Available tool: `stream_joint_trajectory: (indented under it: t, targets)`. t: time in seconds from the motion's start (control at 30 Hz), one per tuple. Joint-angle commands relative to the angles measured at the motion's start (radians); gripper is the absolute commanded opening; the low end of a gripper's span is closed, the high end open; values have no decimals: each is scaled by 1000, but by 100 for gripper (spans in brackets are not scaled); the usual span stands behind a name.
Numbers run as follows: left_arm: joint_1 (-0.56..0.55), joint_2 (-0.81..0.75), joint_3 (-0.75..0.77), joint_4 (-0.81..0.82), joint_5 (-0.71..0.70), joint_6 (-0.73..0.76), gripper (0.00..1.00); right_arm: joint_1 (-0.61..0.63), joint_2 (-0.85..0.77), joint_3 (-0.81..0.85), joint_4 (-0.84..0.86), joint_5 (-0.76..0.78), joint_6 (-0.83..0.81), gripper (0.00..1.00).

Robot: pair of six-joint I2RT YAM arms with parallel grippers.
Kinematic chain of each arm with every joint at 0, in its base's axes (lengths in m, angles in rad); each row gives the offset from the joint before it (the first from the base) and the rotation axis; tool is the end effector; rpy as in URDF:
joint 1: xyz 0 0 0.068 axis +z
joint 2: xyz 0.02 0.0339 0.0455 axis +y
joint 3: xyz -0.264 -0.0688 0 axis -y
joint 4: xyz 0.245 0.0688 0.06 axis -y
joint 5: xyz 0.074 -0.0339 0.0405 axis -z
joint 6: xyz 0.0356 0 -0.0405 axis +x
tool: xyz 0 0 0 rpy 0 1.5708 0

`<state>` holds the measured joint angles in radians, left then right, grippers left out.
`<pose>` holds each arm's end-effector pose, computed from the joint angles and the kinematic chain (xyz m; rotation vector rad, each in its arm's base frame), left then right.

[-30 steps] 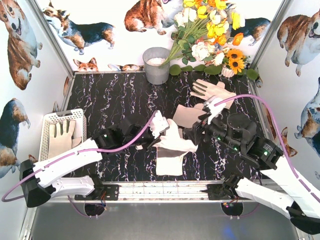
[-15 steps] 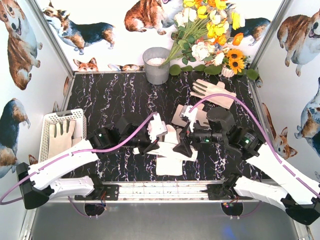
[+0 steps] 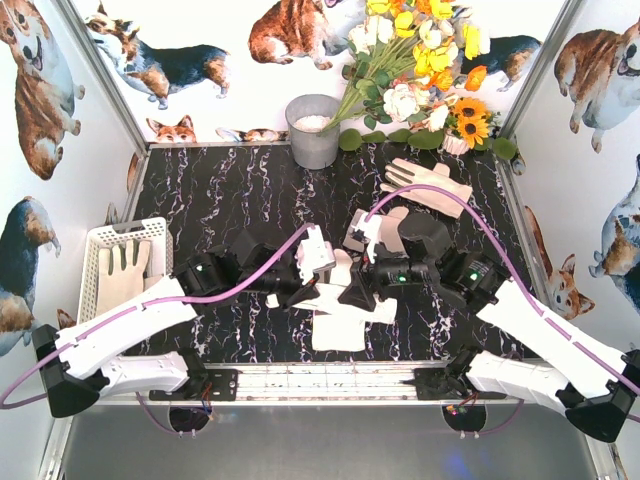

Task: Put the gloves into the storage basket
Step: Adjust the glove.

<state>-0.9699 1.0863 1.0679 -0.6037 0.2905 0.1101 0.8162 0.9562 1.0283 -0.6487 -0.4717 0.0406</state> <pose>0.1222 -0.1963 0.3396 1.3146 1.8612 -0.7884 0.1228 0.1542 0.3491 -1.1116 1.9530 0.9893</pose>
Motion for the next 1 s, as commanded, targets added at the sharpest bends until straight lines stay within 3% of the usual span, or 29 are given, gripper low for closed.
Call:
stream_joint_trajectory:
  t: [0.0,0.17,0.4,0.43,0.47,0.6,0.67,0.77,0.97]
  targets:
    - [5,14,38,17,38,6,0,1,-7,-11,139,-38,51,55]
    - [5,18,42,22,50,1,0,0,29,10,133,-44,49,43]
    - [5,25,36,32,25,-20,0,0,50,21,119,-52,46,0]
    - [5,20,33,42,-20,-38,0,0,48,21,118,-31,53,0]
    - [7,13,26,56,-74,-51,6,0,43,16,120,3,64,0]
    - [25,-22,-19,125,-244,-140,65,-2,11,-27,160,243,152,0]
    - [42,-41,-44,176,-281,-183,82,-16,0,-54,180,323,192,0]
    - [82,-74,-88,277,-334,-281,96,-69,-4,-80,194,376,289,0]
    - [232,-125,-210,475,-287,-566,99,-214,-47,-173,318,339,477,0]
